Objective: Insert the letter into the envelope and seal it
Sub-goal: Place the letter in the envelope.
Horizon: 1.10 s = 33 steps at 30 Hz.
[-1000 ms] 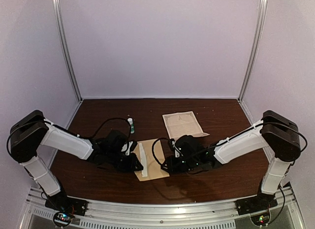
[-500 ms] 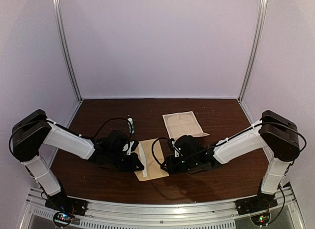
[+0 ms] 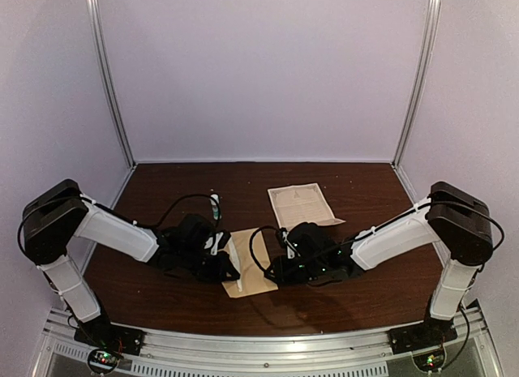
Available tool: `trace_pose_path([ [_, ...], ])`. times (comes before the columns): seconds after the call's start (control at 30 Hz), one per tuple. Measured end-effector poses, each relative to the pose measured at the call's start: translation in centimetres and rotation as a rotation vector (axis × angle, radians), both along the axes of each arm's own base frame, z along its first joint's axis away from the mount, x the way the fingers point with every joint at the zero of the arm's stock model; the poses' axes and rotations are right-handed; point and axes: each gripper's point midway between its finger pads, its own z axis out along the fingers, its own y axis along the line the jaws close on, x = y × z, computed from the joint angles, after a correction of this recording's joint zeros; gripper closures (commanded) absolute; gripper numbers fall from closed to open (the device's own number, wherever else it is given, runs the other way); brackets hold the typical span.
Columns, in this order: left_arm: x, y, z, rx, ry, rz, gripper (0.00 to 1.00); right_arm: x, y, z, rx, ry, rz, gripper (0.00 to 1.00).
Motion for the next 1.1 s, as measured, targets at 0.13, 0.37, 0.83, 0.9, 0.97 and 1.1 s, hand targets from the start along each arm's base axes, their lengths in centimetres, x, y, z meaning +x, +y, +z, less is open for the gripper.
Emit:
trace_pose_path([
  [0.13, 0.1, -0.2, 0.0, -0.005, 0.001, -0.004, 0.91, 0.0, 0.0, 0.0, 0.0, 0.0, 0.0, 0.67],
  [0.37, 0.1, -0.5, 0.0, -0.007, -0.005, -0.008, 0.82, 0.0, 0.0, 0.0, -0.001, -0.002, -0.002, 0.66],
  [0.83, 2.8, 1.1, 3.7, 0.053, -0.159, 0.058, 0.58, 0.6, -1.5, 2.3, -0.077, -0.07, -0.023, 0.57],
  [0.9, 3.3, 1.2, 4.0, 0.054, -0.169, 0.066, 0.59, 1.2, -1.4, 2.9, -0.073, -0.086, -0.028, 0.56],
  [0.97, 3.8, 1.2, 4.2, 0.057, -0.174, 0.071, 0.6, 1.8, -1.5, 3.1, -0.072, -0.096, -0.035, 0.56],
  [1.1, 5.0, 0.8, 4.5, 0.058, -0.183, 0.081, 0.61, 2.7, -1.8, 3.2, -0.076, -0.102, -0.049, 0.56],
])
